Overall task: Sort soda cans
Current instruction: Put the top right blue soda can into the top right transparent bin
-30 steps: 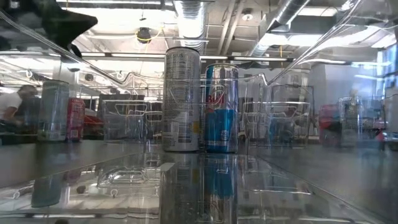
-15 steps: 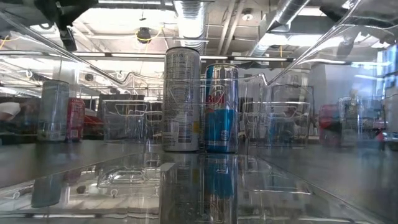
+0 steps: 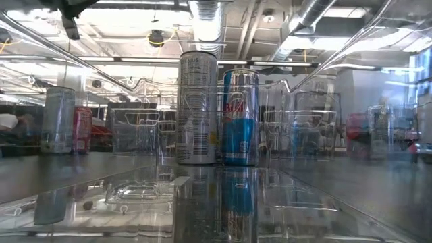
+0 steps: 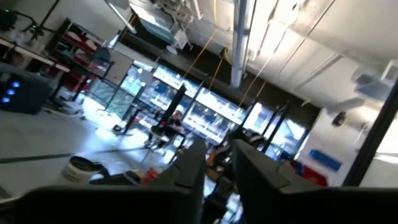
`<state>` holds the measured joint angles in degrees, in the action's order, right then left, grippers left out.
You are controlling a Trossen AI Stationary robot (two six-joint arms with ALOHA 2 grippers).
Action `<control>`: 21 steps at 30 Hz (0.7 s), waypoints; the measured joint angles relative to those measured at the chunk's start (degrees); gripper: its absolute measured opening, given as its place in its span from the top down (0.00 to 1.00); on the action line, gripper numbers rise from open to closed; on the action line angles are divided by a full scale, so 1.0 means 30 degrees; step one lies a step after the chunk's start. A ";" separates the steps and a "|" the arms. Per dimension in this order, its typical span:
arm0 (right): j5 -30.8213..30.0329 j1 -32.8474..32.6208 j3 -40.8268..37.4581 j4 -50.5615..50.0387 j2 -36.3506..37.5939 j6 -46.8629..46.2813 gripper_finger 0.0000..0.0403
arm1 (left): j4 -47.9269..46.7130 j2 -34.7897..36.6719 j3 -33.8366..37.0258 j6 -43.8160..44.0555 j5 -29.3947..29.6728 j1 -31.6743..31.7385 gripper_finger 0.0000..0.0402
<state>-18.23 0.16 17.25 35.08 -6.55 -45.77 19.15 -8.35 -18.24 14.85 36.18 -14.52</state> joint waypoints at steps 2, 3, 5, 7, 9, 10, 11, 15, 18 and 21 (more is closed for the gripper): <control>-0.0016 0.0000 0.0542 0.0917 -0.0127 0.2203 0.92 | -0.0550 -0.0507 -0.0659 -0.0323 0.0044 0.0000 0.72; -0.0211 0.0000 0.0788 0.1217 -0.0214 0.3018 0.92 | -0.0658 -0.0824 -0.0930 -0.0578 0.0051 0.0000 0.70; -0.1412 0.0000 0.1348 0.1221 -0.0395 0.3760 0.92 | -0.0736 -0.1676 -0.1502 -0.1040 0.0051 0.0000 0.66; -0.2491 0.0000 0.1746 0.1062 -0.0695 0.4320 0.92 | -0.0762 -0.2706 -0.2108 -0.1222 0.0051 0.0000 0.64; -0.2897 0.0006 0.2089 0.0514 -0.1136 0.4414 0.92 | -0.0867 -0.3753 -0.2849 -0.1230 0.0044 0.0000 0.63; -0.2894 0.0000 0.2221 -0.0054 -0.1370 0.4431 0.92 | -0.1160 -0.4315 -0.3256 -0.1211 0.0040 0.0000 0.63; -0.2846 0.0000 0.2356 -0.0798 -0.1698 0.4388 0.92 | -0.1639 -0.4872 -0.3712 -0.1087 0.0026 0.0000 0.63; -0.2373 -0.0015 0.2901 -0.5012 -0.3052 0.3070 0.92 | -0.5241 -0.6998 -0.5667 -0.0647 -0.0093 0.0000 0.62; -0.1991 -0.0022 0.3487 -0.7119 -0.4082 0.1660 0.90 | -0.7495 -0.8170 -0.7040 -0.0433 -0.0129 -0.0007 0.62; -0.1884 -0.0022 0.3947 -0.7685 -0.5176 0.1454 0.85 | -0.9414 -0.8739 -0.8352 -0.0184 -0.0125 -0.0007 0.62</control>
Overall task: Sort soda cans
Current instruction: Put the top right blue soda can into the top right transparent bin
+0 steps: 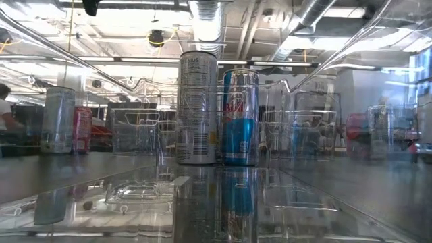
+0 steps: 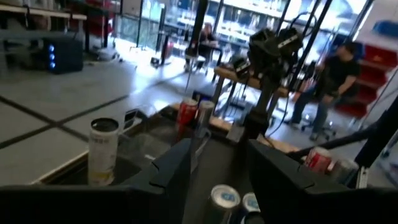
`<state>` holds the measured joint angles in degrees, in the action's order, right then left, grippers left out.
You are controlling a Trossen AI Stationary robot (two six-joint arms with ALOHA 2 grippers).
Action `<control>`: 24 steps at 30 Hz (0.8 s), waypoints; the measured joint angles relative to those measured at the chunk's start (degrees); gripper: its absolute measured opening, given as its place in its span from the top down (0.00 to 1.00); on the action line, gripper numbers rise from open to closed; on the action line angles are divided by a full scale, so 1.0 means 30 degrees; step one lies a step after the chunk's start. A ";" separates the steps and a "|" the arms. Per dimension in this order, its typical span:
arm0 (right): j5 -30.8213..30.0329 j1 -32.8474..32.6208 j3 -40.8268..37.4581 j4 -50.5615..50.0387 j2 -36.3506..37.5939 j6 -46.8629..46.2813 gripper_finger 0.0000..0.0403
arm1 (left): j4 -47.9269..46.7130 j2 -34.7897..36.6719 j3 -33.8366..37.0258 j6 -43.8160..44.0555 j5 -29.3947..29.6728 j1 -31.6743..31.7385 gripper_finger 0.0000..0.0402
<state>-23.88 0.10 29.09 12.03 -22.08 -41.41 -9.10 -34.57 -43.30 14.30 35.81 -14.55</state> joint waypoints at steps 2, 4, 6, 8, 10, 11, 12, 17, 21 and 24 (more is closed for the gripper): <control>-0.0007 0.0032 0.0283 0.0204 -0.0605 -0.0038 0.81 | -0.1374 -0.0273 -0.0774 0.0323 -0.0006 0.0000 0.62; -0.0009 0.0237 0.0774 0.0191 -0.1079 -0.0045 0.75 | -0.2706 -0.0427 -0.1470 0.1232 -0.0043 0.0120 0.62; -0.0022 0.0520 0.1358 -0.0270 -0.1425 0.0399 0.69 | -0.3807 -0.0662 -0.2037 0.1851 -0.0563 0.0511 0.62; -0.0022 0.0877 0.2227 -0.1428 -0.1738 0.0701 0.62 | -0.4541 -0.0893 -0.2436 0.2374 -0.1136 0.1069 0.62; -0.0015 0.1472 0.3463 -0.3412 -0.2171 0.0312 0.55 | -0.4837 -0.1273 -0.2752 0.3017 -0.1498 0.1664 0.62; -0.0007 0.1825 0.4282 -0.4904 -0.2395 0.0302 0.51 | -0.4888 -0.1504 -0.2828 0.3181 -0.1632 0.1962 0.62; -0.0007 0.2195 0.5167 -0.6625 -0.2634 0.0303 0.47 | -0.4928 -0.1737 -0.2839 0.3347 -0.1714 0.2252 0.62; -0.0147 0.4471 1.0465 -1.7701 -0.4413 0.0134 0.33 | -0.5518 -0.3234 -0.2693 0.5324 -0.1788 0.3885 0.62; -0.0478 0.6987 1.4376 -2.6579 -0.6271 -0.1879 0.30 | -0.5286 -0.4355 -0.2686 0.5446 -0.1806 0.4605 0.62; -0.0524 0.8875 1.5976 -3.1416 -0.7365 -0.2192 0.30 | -0.4997 -0.5237 -0.2686 0.2978 -0.0966 0.4972 0.62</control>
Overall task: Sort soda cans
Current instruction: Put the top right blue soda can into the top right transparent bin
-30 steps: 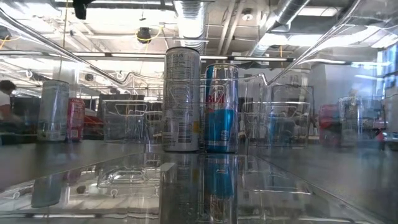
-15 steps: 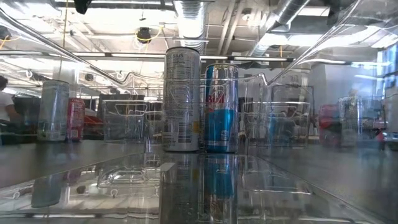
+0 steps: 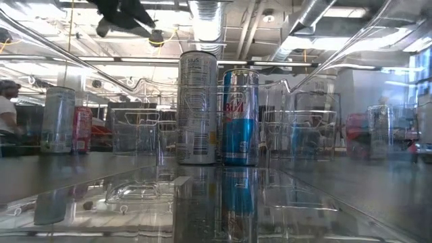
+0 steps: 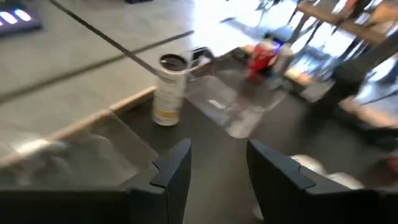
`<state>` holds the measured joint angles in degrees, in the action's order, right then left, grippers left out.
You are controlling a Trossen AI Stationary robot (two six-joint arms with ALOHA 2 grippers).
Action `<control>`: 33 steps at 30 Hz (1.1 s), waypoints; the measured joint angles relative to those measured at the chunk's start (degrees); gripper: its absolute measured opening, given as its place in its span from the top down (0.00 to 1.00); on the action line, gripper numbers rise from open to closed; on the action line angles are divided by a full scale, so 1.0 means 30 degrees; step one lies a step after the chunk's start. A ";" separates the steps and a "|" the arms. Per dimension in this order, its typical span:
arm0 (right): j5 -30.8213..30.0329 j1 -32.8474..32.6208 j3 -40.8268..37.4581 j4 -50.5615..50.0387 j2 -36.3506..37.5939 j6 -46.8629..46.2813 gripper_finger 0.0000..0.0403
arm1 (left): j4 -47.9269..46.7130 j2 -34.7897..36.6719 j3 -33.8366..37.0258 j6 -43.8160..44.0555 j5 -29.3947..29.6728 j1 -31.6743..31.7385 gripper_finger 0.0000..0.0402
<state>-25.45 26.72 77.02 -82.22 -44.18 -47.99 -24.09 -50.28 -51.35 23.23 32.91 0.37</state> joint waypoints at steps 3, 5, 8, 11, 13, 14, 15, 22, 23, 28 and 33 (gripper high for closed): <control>0.0114 0.1610 0.0224 -0.2589 -0.0811 0.0100 0.30 | 0.0886 -0.0720 0.0000 -0.1702 0.0139 0.0181 0.62; 0.1103 0.2546 -0.0018 -0.2480 -0.1159 0.0899 0.30 | 0.1593 -0.1164 0.0000 -0.1734 0.0162 0.0230 0.62; 0.3374 0.3628 -0.0784 -0.1513 -0.1387 0.2813 0.30 | 0.2559 -0.1852 0.0000 -0.1662 0.0414 0.0230 0.62; 0.4163 0.4510 -0.1715 -0.1662 -0.1851 0.4425 0.30 | 0.3516 -0.2377 0.0000 -0.0920 0.0504 0.0222 0.62; 0.4160 0.5249 -0.2342 -0.1685 -0.2163 0.5386 0.30 | 0.3885 -0.2600 0.0000 -0.0851 0.0493 0.0222 0.62; 0.4190 0.5612 -0.2676 -0.1645 -0.2267 0.5768 0.30 | 0.3847 -0.2654 0.0000 -0.0840 0.0493 0.0222 0.61; 0.4403 0.5981 -0.2932 -0.1659 -0.2378 0.6043 0.30 | 0.3776 -0.2668 0.0008 -0.0833 0.0493 0.0222 0.60; 0.5122 0.8143 -0.4787 -0.0730 -0.3381 0.7268 0.30 | 0.3556 -0.2590 0.0015 -0.2053 0.0933 0.0807 0.54; 0.5240 0.8448 -0.5002 -0.0628 -0.3513 0.7441 0.30 | 0.3554 -0.2573 0.0015 -0.2312 0.0953 0.0955 0.53; 0.6060 0.9982 -0.5958 0.0014 -0.4377 0.8167 0.30 | 0.3417 -0.2580 0.0015 -0.2717 0.0652 0.1577 0.49; 0.7436 1.1151 -0.6451 0.1482 -0.4901 0.8975 0.30 | 0.3064 -0.2580 0.0015 -0.2742 0.0551 0.1944 0.45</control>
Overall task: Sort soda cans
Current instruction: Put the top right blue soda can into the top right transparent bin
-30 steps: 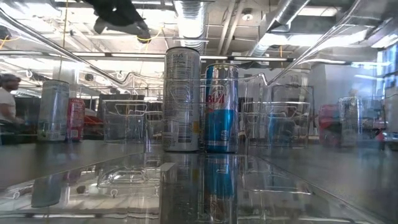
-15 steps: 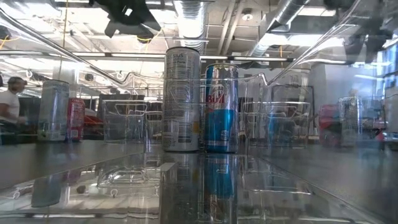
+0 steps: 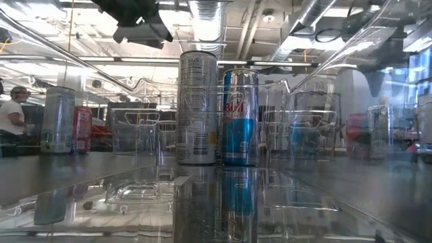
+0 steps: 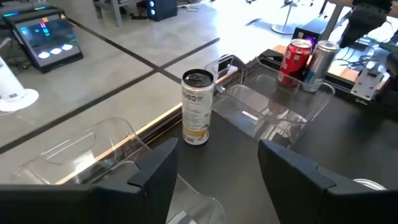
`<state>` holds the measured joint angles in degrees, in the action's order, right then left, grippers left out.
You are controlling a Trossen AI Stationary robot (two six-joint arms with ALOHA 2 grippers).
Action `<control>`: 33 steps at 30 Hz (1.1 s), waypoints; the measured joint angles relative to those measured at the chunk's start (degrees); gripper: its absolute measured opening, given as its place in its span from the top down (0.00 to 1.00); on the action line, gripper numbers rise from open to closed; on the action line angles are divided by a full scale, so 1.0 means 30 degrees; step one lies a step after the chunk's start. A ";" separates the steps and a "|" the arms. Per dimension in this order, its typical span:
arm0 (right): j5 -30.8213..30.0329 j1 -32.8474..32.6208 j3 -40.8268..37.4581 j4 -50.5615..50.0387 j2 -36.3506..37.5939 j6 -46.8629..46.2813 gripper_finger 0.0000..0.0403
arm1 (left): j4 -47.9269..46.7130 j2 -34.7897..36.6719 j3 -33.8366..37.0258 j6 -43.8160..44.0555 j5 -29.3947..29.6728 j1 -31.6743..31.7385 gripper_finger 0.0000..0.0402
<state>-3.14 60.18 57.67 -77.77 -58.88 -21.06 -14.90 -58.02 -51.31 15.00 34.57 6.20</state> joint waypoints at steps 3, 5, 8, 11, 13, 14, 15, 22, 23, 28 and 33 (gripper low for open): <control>0.0226 0.0572 -0.0015 0.0656 -0.0377 0.0534 0.30 | -0.0201 0.0000 0.0000 -0.0007 -0.0055 0.0265 0.43; 0.0228 0.0925 -0.0015 0.1012 -0.0706 0.0957 0.30 | -0.0368 0.0000 0.0000 -0.0108 -0.0424 0.0551 0.42; 0.0228 0.1443 -0.0022 0.0804 -0.1333 0.0994 0.30 | -0.0474 0.0000 0.0000 -0.0276 -0.0903 0.0909 0.41; 0.0221 0.1653 -0.0015 0.0797 -0.1834 0.1056 0.30 | -0.0635 0.0000 0.0000 -0.0283 -0.1011 0.1171 0.41; 0.0209 0.1656 -0.0015 0.0951 -0.2122 0.1160 0.30 | -0.0735 0.0000 0.0000 -0.0291 -0.1063 0.1311 0.41; 0.0164 0.1656 -0.0015 0.1033 -0.2229 0.1185 0.30 | -0.0803 0.0000 0.0000 -0.0291 -0.1082 0.1374 0.41; 0.0137 0.1656 -0.0015 0.1100 -0.2334 0.1196 0.30 | -0.0865 0.0000 0.0000 -0.0291 -0.1100 0.1418 0.41; 0.0076 0.1656 0.0007 0.1903 -0.3137 0.1260 0.30 | -0.0925 0.0000 0.0000 -0.0520 -0.1288 0.1791 0.41; 0.0072 0.1656 0.0007 0.2056 -0.3208 0.1376 0.30 | -0.0929 0.0000 0.0000 -0.0595 -0.1290 0.1840 0.41; 0.0017 0.1656 0.0007 0.2735 -0.3247 0.1545 0.30 | -0.1318 0.0000 0.0000 -0.0655 -0.1472 0.2198 0.41; 0.0020 0.1751 0.0007 0.2643 -0.3255 0.1545 0.31 | -0.2046 0.0000 0.0000 -0.0655 -0.1678 0.2366 0.41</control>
<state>-3.08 65.43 57.69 -69.84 -68.64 -16.43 -21.03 -58.02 -51.31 13.04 29.53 13.30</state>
